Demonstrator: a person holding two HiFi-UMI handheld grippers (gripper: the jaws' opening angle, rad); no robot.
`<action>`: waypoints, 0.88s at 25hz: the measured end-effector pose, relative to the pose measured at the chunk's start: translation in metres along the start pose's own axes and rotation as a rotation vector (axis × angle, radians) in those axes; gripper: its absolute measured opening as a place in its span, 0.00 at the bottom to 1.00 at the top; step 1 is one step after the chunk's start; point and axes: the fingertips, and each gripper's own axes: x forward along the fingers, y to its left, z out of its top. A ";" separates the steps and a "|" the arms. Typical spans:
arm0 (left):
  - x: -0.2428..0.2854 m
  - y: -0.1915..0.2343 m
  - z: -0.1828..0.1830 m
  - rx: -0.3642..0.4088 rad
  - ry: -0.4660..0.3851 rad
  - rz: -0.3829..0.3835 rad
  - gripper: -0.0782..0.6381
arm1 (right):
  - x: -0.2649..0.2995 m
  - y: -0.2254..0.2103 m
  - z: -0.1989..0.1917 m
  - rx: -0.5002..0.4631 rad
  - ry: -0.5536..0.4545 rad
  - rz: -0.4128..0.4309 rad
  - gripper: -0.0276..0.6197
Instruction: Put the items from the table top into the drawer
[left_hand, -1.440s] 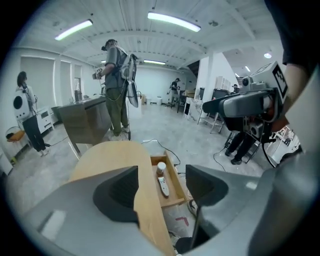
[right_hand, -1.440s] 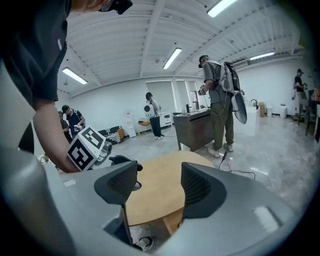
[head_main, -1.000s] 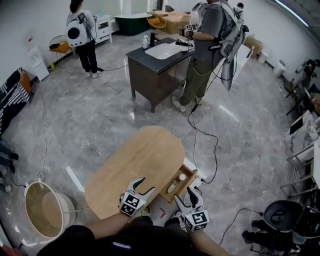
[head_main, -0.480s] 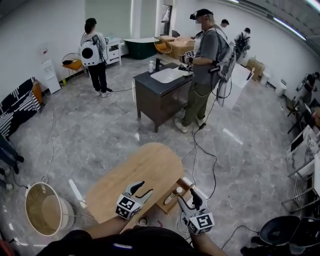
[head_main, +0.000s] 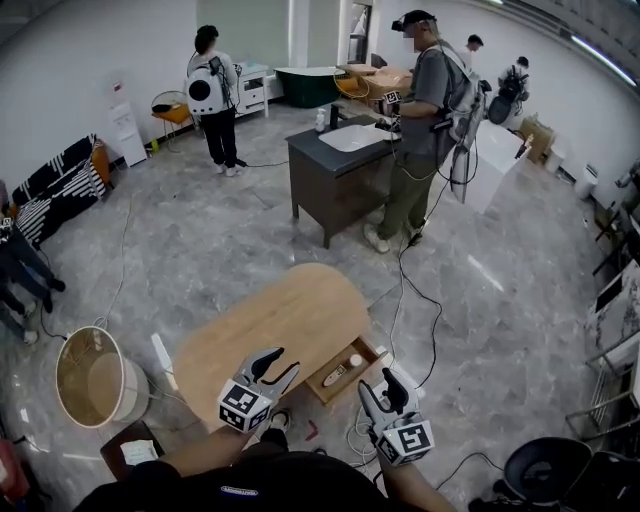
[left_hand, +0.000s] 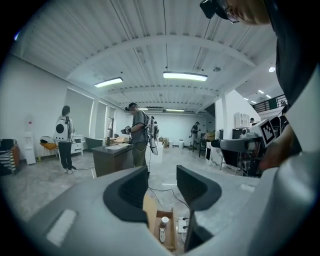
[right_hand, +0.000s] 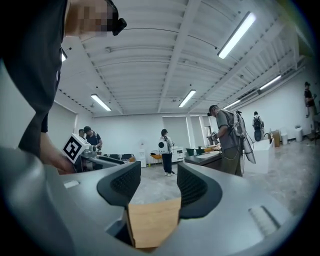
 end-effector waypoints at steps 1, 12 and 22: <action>-0.005 -0.005 0.003 0.000 -0.005 0.010 0.37 | -0.003 0.003 0.001 -0.002 -0.002 0.017 0.41; -0.052 -0.019 0.029 0.026 -0.037 0.097 0.35 | -0.004 0.027 0.022 0.000 -0.041 0.137 0.40; -0.112 0.007 0.040 0.021 -0.113 0.140 0.30 | 0.024 0.086 0.038 -0.029 -0.063 0.230 0.38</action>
